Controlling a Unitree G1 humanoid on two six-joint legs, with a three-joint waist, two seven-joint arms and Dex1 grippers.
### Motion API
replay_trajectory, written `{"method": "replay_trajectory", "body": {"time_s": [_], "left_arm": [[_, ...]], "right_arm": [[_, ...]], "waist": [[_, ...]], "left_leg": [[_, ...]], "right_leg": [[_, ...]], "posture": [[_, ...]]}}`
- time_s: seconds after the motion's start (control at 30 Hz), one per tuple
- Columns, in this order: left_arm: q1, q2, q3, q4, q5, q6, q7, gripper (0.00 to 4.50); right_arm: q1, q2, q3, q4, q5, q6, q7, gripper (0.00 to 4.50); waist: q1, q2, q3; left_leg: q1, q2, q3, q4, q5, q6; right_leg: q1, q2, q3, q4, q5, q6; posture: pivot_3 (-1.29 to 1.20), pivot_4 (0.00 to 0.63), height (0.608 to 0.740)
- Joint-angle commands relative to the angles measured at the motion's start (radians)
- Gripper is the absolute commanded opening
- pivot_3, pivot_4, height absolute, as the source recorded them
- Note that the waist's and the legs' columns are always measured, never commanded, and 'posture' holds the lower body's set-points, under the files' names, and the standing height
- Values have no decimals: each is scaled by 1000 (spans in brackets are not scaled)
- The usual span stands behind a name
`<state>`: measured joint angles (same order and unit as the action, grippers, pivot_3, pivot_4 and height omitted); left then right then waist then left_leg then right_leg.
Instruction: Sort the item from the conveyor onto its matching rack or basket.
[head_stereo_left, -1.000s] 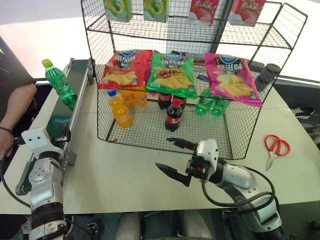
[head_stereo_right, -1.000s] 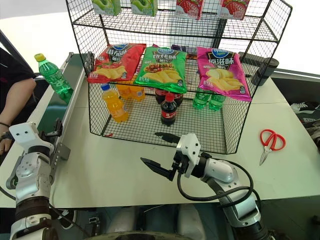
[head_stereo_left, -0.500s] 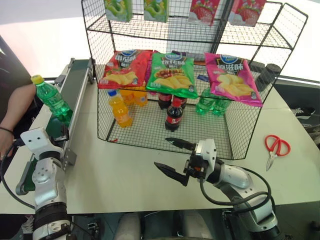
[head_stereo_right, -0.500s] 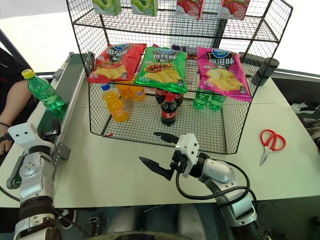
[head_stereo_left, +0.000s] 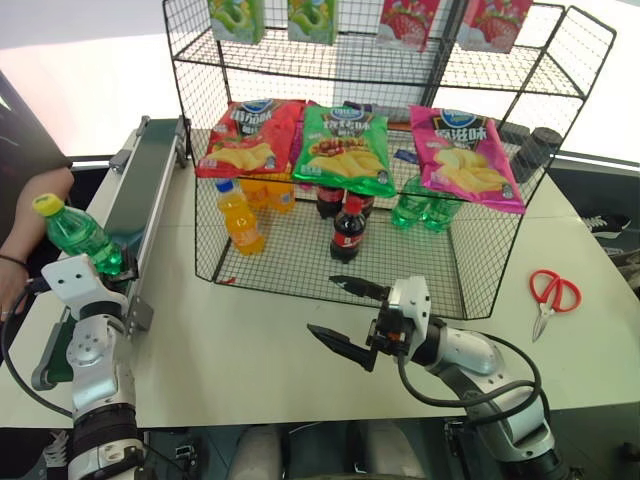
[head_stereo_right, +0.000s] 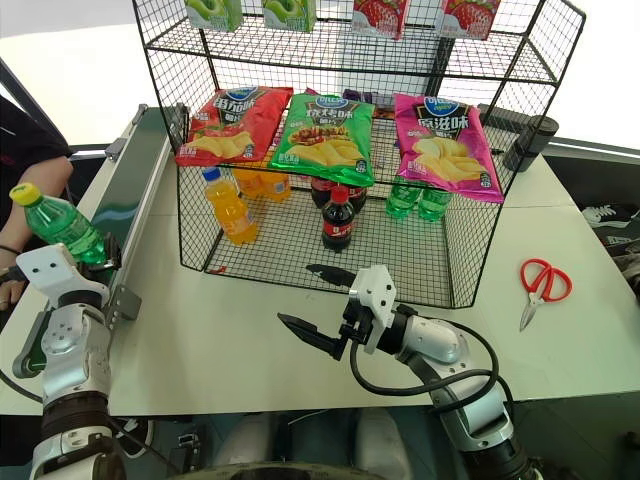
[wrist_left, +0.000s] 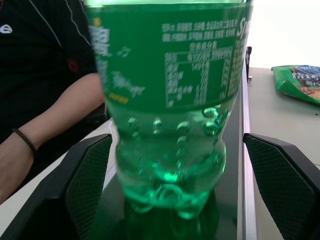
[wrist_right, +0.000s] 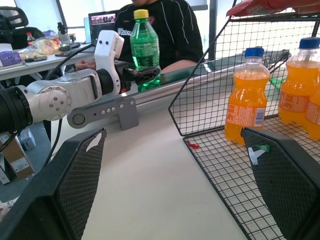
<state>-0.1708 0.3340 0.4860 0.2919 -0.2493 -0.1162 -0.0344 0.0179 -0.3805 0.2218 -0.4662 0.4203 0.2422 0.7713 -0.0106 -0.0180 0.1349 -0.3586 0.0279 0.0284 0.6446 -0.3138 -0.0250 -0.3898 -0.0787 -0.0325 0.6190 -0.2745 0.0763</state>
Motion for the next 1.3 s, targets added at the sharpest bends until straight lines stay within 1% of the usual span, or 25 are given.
{"method": "replay_trajectory", "body": {"time_s": [0.03, 0.07, 0.13, 0.17, 0.33, 0.47, 0.63, 0.73, 0.83, 0.93, 1.0, 1.13, 1.3], "left_arm": [[-1, 2, 4, -48, -2, -32, 2, 3970], [5, -1, 4, -52, -2, -33, 2, 3721], [15, -3, 0, -60, 0, -30, 3, 2890], [19, 0, -2, -62, 4, -30, 4, 2834], [34, 33, 10, -125, -1, -51, -24, 2833], [55, 84, -24, -230, 0, -56, -115, 2833], [124, 120, -164, -439, -43, -20, -313, 2833], [181, 120, -277, -548, -73, 20, -421, 2833], [197, 102, -394, -599, -80, 56, -493, 2833], [139, 69, -547, -575, -81, 108, -596, 2833], [90, 53, -606, -532, -77, 109, -660, 2833], [-3, 17, -666, -466, -88, 114, -741, 2833], [-77, -11, -714, -408, -107, 115, -853, 2833]], "right_arm": [[-12, 9, -8, -26, 29, -1, 1, 4500], [-13, 9, -7, -26, 30, -1, 1, 4500], [-14, 9, -6, -26, 31, 1, 1, 4500], [-15, 9, -5, -26, 32, 2, 1, 4500], [-16, 3, -8, -29, 30, 3, -2, 4500], [-17, -20, -36, -21, 18, -6, -1, 4500], [-36, -59, -66, -5, 24, 3, 14, 4500], [-57, -66, -72, -14, 37, 17, 16, 4500], [-85, -52, -80, -33, 66, 48, -3, 4500], [-121, -38, -72, -42, 67, 75, -29, 4500], [-135, -27, -70, -43, 66, 86, -46, 4500], [-151, -19, -74, -40, 56, 96, -68, 4500], [-152, -18, -79, -57, 51, 101, -102, 4500]], "waist": [[2, 0, 0], [3, 0, 0], [3, 0, 0], [3, 0, 0], [2, 0, 0], [0, -5, 0], [0, -5, 0], [-3, -3, 1], [-6, 0, 3], [-3, 1, 3], [1, 1, 4], [0, 1, 3], [0, 2, 3]], "left_leg": [[0, 0, 0, 0, 0, 0], [0, 0, 0, 0, 0, 0], [0, -1, 0, 0, 0, 0], [0, -1, 0, 0, 0, 0], [-1, -1, 0, 0, 0, 0], [-3, -1, 0, 0, 0, 0], [-7, -2, -1, 0, 0, 0], [-8, -2, -1, 0, 0, 0], [-8, -2, -1, -1, 0, 0], [-7, -2, -1, -1, 0, 0], [-8, -2, -1, 0, 0, 0], [-9, -2, -1, 2, 0, 1], [-10, -2, -1, 3, 0, 1]], "right_leg": [[0, 0, 0, 0, 0, 0], [0, 0, 0, 0, 0, 0], [0, -1, 0, 0, 0, 0], [0, -1, 0, 0, 0, 0], [0, -1, 0, 0, 0, 0], [-2, -1, 0, 0, 0, 0], [-4, -3, -1, -4, -1, -3], [-4, -3, 0, -5, -1, -3], [-5, -3, 0, -5, -1, -3], [-5, -3, -1, -3, -1, -3], [-5, -3, -1, -3, -1, -3], [-4, -2, -1, -3, 0, -1], [-5, 1, -2, -3, 1, 1]], "posture": [[0, 150, 740], [0, 150, 740], [0, 150, 740], [0, 150, 740], [0, 150, 740], [0, 150, 740], [0, 150, 740], [0, 150, 740], [0, 150, 740], [0, 150, 740], [0, 150, 740], [0, 150, 740], [0, 150, 740]]}}
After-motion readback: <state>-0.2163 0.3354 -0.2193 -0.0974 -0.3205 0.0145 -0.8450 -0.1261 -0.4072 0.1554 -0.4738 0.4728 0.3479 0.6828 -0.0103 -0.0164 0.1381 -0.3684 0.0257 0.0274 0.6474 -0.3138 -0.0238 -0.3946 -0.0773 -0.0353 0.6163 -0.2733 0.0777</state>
